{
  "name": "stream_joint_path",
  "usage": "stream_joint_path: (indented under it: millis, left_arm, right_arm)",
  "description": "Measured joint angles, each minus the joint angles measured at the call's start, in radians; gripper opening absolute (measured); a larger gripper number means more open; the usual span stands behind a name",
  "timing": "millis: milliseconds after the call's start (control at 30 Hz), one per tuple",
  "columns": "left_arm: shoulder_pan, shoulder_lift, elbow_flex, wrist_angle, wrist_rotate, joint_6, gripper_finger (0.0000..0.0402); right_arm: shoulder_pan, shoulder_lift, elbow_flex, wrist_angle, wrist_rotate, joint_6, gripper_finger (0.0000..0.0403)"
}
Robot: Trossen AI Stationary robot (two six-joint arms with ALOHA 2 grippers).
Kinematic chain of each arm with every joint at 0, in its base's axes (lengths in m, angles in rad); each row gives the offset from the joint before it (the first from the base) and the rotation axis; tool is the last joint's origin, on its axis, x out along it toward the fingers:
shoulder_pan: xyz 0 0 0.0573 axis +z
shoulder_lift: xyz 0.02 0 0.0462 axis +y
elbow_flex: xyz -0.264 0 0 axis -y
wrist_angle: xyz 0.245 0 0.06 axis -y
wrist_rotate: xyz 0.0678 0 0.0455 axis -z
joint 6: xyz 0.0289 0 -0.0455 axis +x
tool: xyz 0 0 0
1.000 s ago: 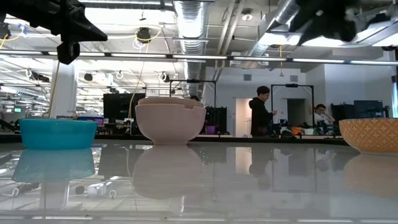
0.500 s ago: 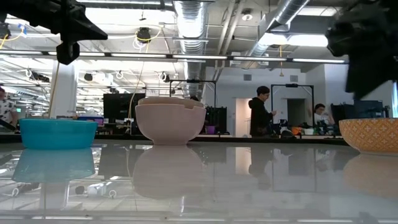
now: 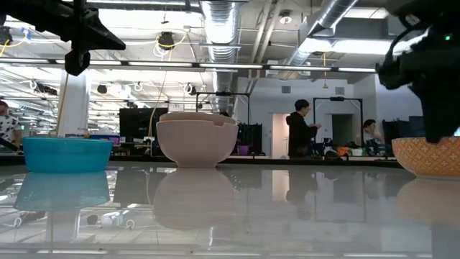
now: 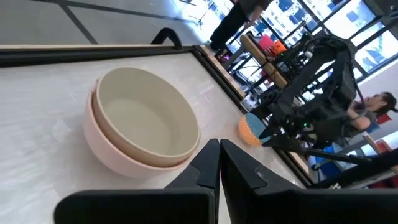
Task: Nest bowls inside each other
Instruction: Stack the blue patterned bowl on the off white bowl
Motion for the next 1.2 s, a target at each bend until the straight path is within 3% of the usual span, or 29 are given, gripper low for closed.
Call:
stream_joint_path:
  millis: [167, 367, 600, 800, 1033, 1100, 1200]
  left_arm:
    - [0.0, 0.0, 0.0, 0.0, -0.011, -0.017, 0.0]
    - [0.0, 0.0, 0.0, 0.009, -0.011, -0.029, 0.0]
    - [0.0, 0.0, 0.0, 0.025, -0.011, -0.046, 0.0]
    - [0.0, 0.0, 0.0, 0.025, -0.011, -0.053, 0.0]
    - [0.0, 0.0, 0.0, 0.024, -0.014, -0.052, 0.0]
    - [-0.001, 0.0, 0.0, 0.024, -0.023, -0.05, 0.0]
    - [-0.001, 0.0, 0.0, 0.023, -0.033, -0.051, 0.0]
  right_arm:
    - [-0.023, 0.081, 0.0, 0.027, -0.037, -0.049, 0.015]
    - [-0.086, 0.109, 0.003, 0.172, -0.036, -0.148, 0.0047]
    - [-0.189, 0.055, -0.005, 0.474, 0.028, -0.281, 0.0047]
    - [-0.281, 0.019, -0.001, 0.888, 0.053, -0.486, 0.0045]
    - [-0.418, 0.072, 0.001, 1.415, -0.045, -0.637, 0.0044]
    - [-0.464, 0.115, 0.045, 1.432, -0.114, -0.669, 0.0044]
    - [-0.506, 0.2, 0.189, 1.224, -0.192, -0.753, 0.0044]
